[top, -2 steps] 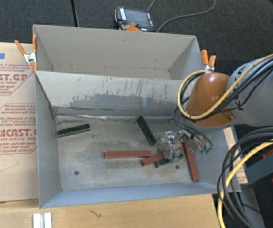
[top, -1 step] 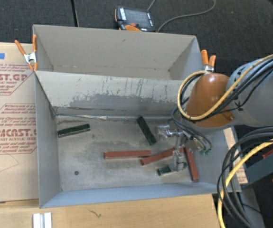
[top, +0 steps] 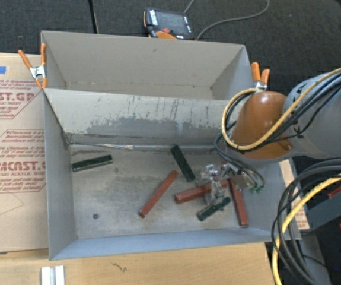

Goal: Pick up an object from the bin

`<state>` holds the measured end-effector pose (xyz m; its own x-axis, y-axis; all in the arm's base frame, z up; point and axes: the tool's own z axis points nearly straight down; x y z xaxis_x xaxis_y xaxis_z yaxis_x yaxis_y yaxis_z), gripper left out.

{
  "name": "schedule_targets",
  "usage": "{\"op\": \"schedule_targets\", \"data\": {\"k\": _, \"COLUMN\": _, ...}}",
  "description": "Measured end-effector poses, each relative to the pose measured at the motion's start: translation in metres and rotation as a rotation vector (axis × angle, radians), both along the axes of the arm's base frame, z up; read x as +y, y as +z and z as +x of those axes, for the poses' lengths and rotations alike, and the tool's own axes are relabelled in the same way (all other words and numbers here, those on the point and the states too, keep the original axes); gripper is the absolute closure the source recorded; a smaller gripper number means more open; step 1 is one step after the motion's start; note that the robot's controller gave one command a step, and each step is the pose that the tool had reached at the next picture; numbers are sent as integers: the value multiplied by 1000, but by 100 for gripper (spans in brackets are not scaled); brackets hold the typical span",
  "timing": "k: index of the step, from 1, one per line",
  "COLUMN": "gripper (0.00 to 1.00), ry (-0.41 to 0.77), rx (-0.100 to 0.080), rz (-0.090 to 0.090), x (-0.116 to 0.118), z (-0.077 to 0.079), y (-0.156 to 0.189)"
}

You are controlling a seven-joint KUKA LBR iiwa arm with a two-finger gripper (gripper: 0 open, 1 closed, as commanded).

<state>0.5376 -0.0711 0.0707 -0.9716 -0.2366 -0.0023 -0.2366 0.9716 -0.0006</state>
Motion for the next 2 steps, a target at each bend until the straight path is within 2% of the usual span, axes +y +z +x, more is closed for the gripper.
{"op": "schedule_targets", "data": {"k": 1, "gripper": 100, "ry": 23, "rx": -7, "rz": -1, "x": 3, "z": -17, "y": 125}}
{"op": "schedule_targets", "data": {"k": 2, "gripper": 100, "ry": 308, "rx": -5, "rz": -3, "x": -20, "z": -48, "y": 224}}
